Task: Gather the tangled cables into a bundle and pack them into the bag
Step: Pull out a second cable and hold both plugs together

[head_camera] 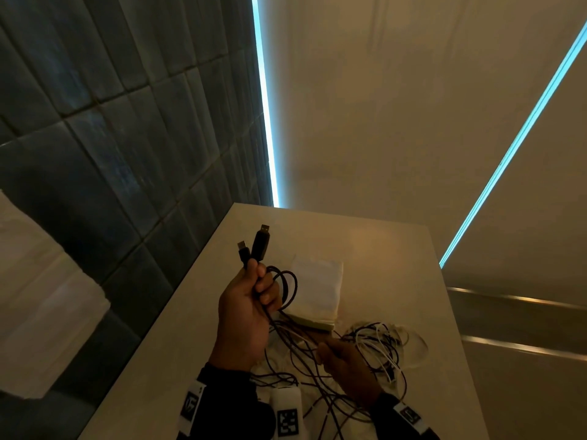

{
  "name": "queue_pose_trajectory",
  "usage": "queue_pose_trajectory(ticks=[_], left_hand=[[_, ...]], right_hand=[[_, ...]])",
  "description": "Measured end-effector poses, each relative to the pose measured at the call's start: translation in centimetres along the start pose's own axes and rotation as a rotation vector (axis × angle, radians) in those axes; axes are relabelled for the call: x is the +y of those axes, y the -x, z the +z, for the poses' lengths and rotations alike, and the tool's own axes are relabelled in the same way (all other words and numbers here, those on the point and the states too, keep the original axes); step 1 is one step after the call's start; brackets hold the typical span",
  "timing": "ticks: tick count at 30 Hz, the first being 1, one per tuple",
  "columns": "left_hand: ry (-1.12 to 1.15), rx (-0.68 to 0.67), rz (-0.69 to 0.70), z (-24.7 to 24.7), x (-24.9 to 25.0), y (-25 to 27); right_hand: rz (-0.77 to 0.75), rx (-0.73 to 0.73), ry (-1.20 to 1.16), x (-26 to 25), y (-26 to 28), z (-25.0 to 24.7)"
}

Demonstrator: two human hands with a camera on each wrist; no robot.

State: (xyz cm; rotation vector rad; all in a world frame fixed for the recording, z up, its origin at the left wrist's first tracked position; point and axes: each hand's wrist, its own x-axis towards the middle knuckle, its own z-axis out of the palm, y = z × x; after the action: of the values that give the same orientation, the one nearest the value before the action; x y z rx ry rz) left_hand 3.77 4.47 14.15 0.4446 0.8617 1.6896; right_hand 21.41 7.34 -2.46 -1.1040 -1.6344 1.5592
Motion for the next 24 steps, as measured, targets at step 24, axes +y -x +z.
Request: queue_pose_trajectory(ticks=[24], left_hand=[[-0.223, 0.118, -0.022, 1.3, -1.7, 0.1]], right_hand=[[-0.164, -0.081, -0.150, -13.0, -0.5, 2.2]])
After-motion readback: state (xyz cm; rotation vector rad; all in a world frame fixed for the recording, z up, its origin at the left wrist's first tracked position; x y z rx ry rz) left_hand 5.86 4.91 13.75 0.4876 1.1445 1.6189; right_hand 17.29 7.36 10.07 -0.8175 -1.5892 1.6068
